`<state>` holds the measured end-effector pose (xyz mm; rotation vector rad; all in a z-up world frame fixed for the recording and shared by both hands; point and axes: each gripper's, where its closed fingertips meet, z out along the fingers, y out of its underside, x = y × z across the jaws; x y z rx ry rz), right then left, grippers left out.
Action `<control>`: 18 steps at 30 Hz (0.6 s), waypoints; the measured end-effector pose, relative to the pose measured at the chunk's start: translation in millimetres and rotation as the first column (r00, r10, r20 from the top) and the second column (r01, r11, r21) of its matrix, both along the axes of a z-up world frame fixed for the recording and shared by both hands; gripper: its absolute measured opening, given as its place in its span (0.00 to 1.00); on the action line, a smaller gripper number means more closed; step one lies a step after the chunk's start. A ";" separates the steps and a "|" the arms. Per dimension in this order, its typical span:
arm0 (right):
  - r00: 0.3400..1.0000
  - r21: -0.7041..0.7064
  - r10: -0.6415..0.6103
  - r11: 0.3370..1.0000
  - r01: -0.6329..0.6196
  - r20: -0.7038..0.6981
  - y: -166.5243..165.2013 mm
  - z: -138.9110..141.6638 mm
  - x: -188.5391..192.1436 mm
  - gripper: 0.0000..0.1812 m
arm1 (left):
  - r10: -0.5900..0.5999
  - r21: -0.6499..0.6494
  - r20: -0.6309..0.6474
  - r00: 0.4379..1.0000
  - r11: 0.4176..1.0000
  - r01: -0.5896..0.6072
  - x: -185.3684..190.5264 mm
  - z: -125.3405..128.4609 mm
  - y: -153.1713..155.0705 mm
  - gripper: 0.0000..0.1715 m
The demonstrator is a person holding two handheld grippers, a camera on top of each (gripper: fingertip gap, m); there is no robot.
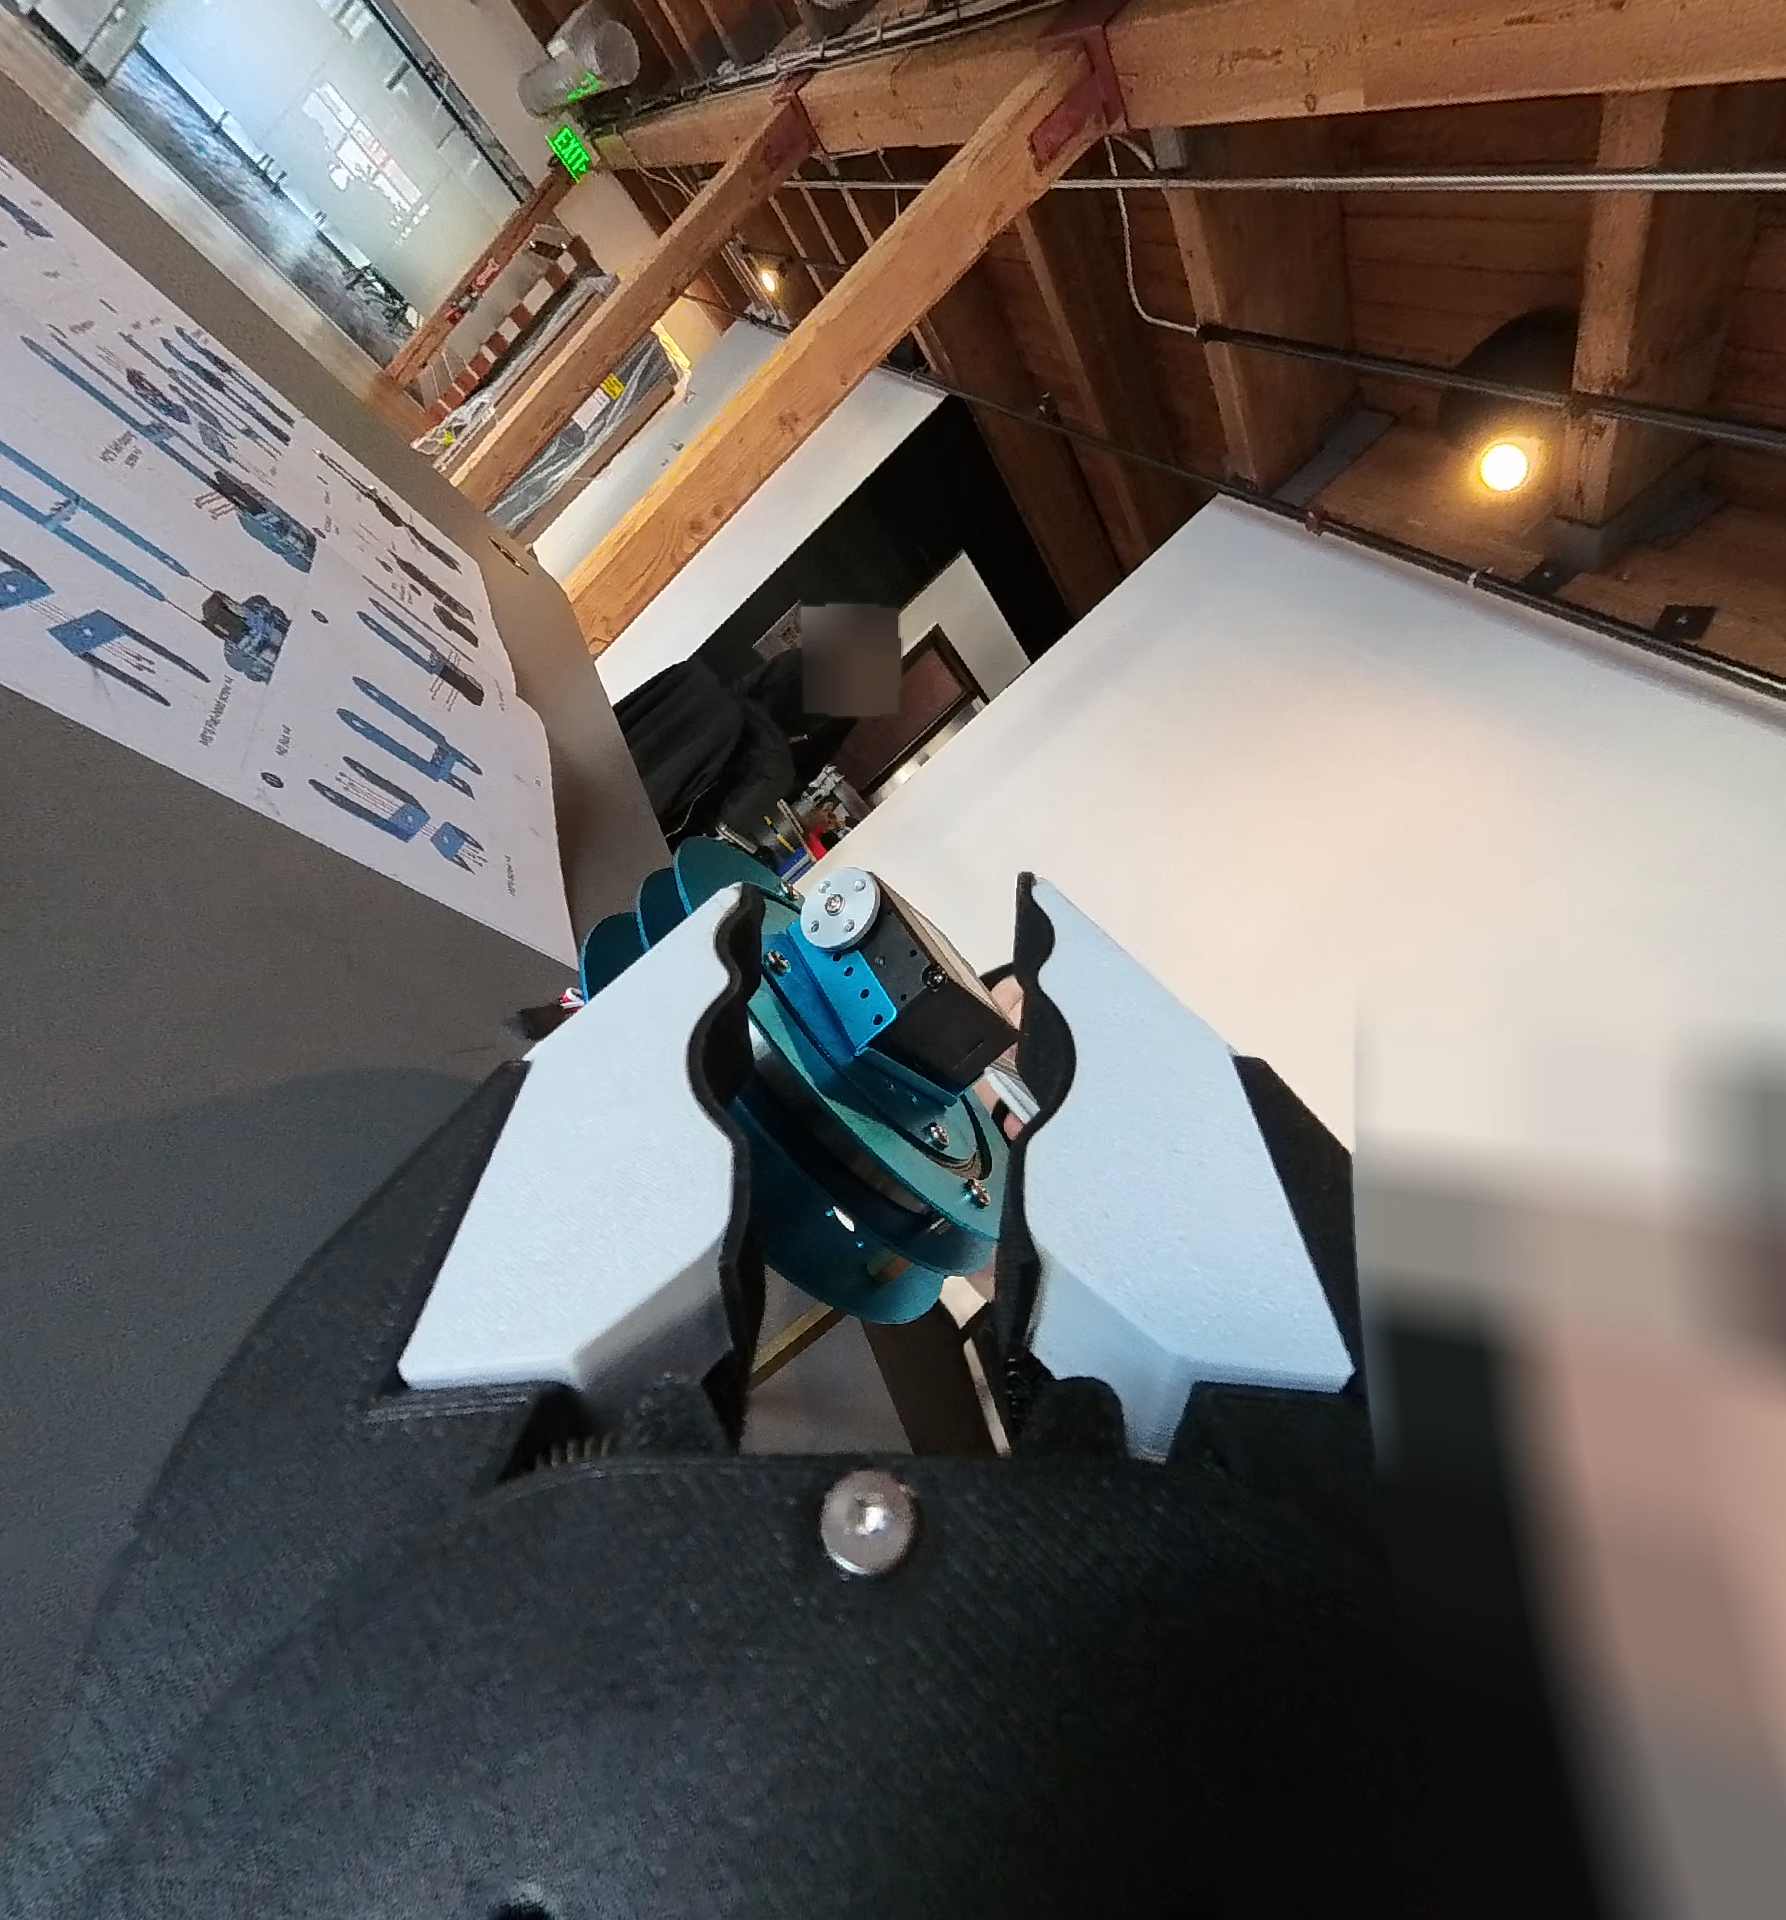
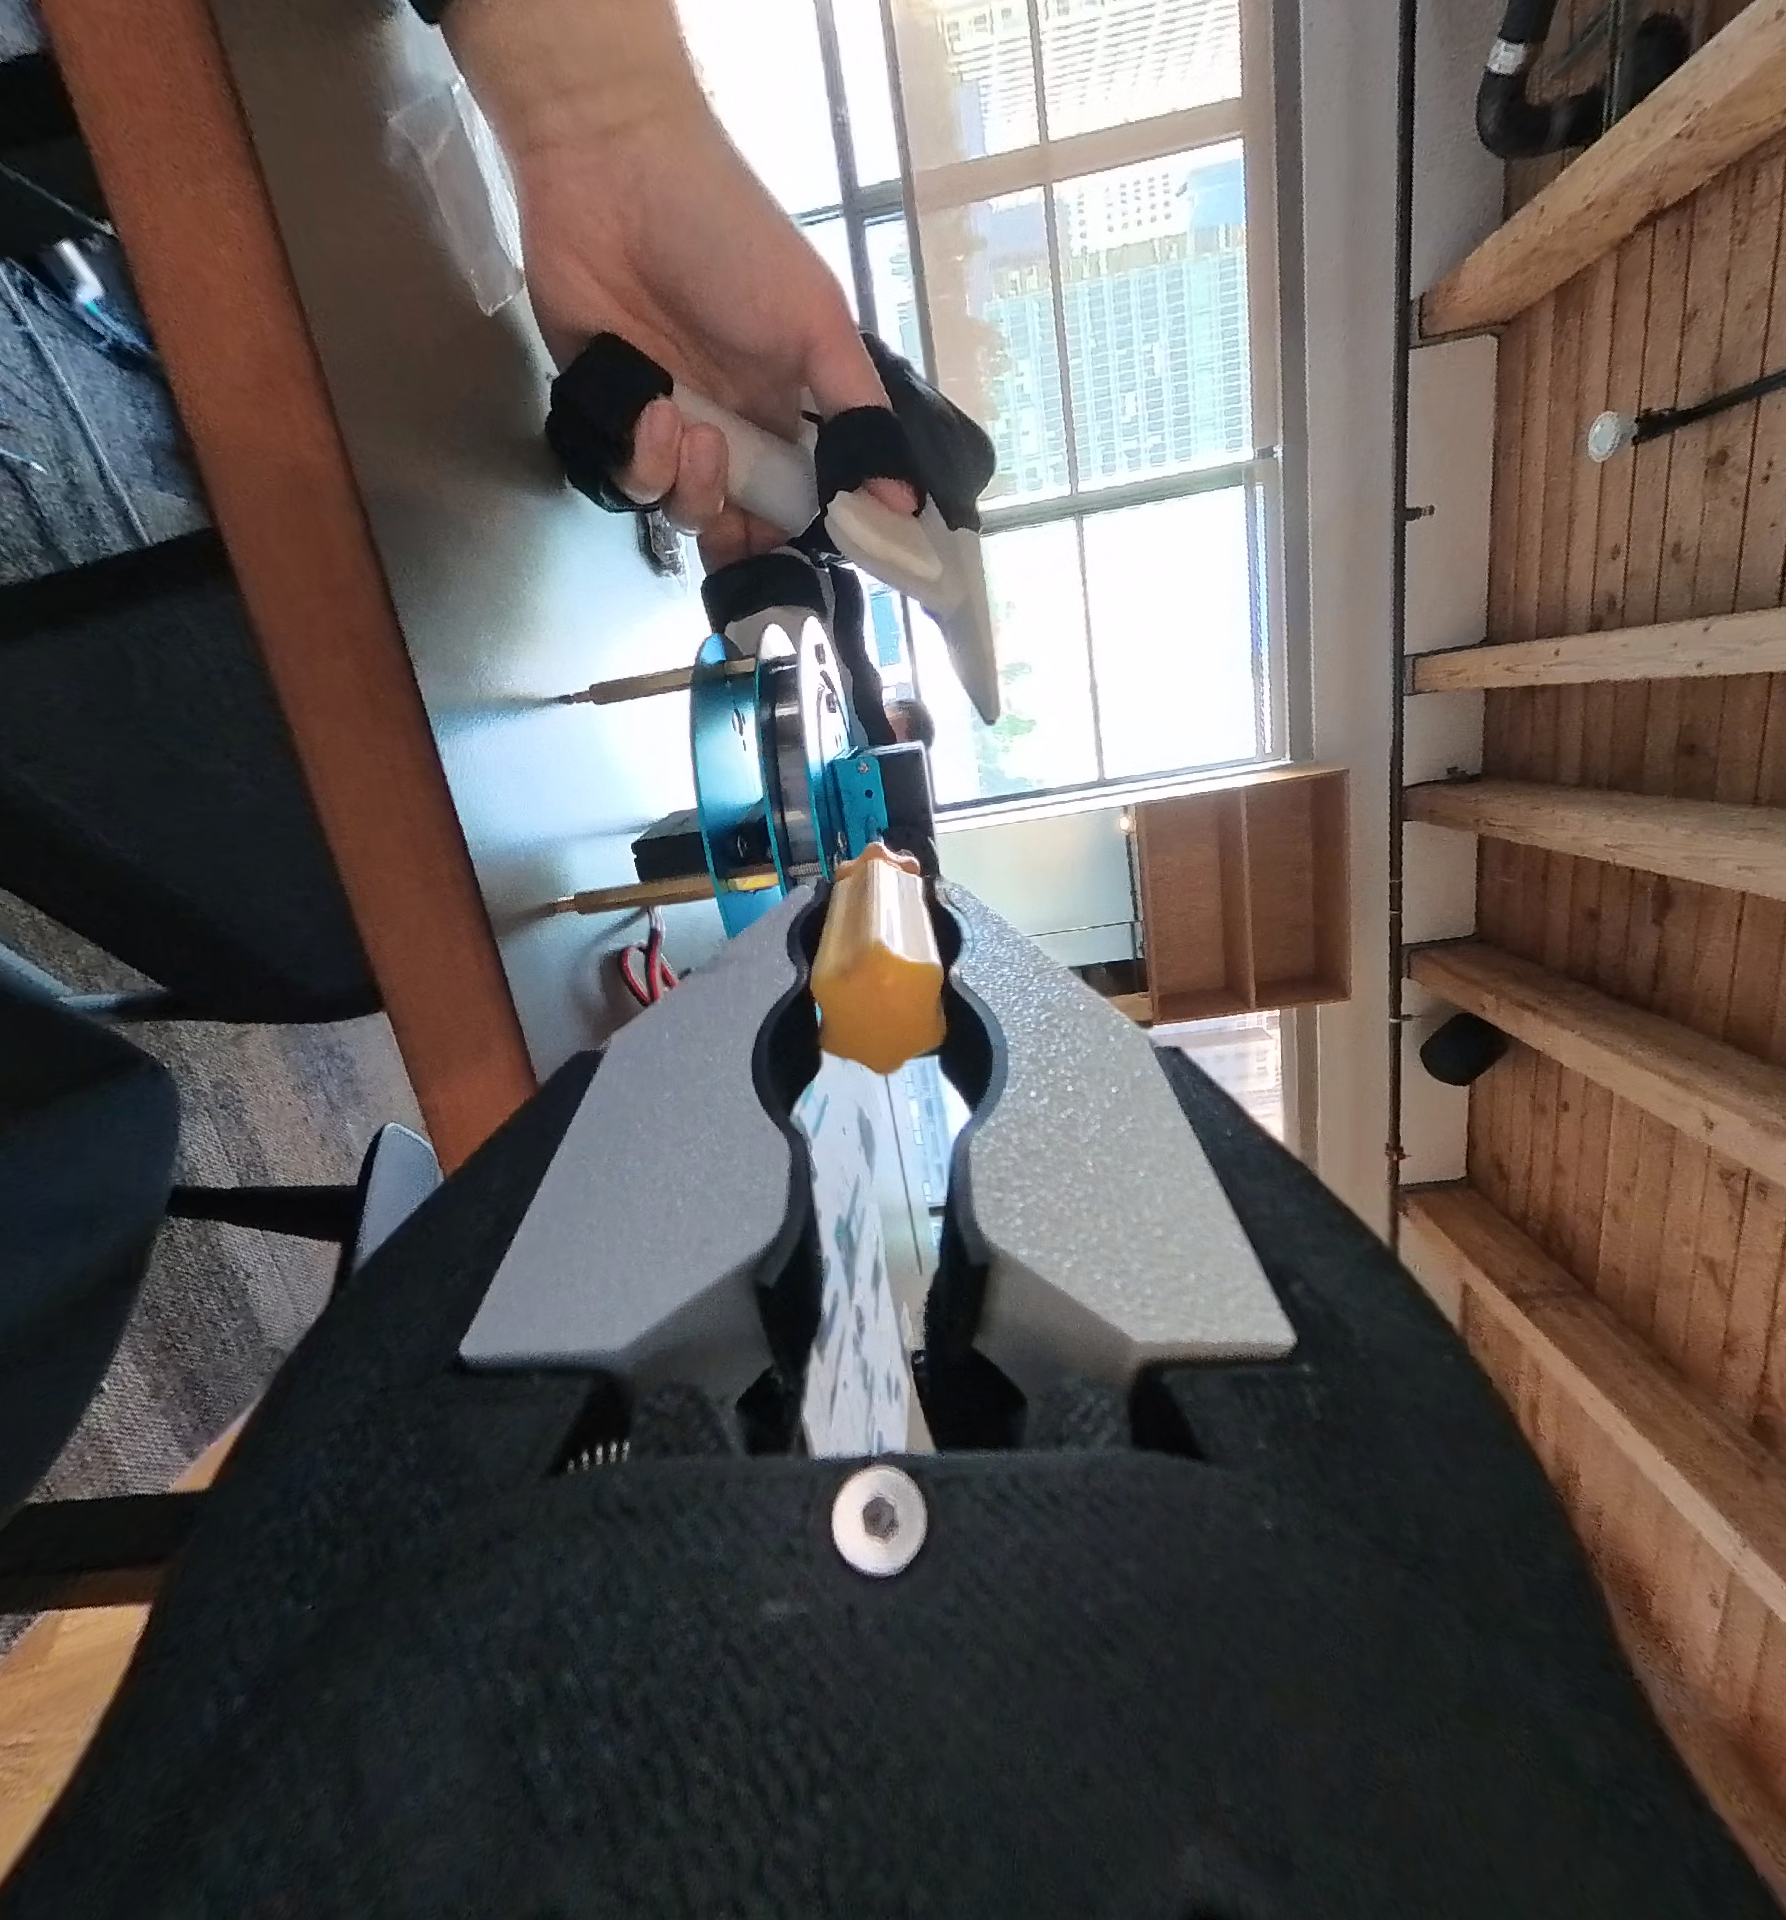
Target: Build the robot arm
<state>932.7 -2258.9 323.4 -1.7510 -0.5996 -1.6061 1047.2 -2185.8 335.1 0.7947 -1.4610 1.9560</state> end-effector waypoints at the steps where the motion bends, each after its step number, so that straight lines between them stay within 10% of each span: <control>1: 1.000 0.012 0.001 1.000 -0.001 -0.010 0.1 0.7 0.0 0.09 | -0.002 -0.004 -0.004 1.000 1.000 0.002 0.1 0.2 0.1 0.28; 18: 0.997 0.105 0.013 0.994 -0.005 -0.077 -1.5 3.3 2.9 0.09 | -0.005 -0.004 0.001 1.000 1.000 0.005 -0.5 0.3 -0.2 0.26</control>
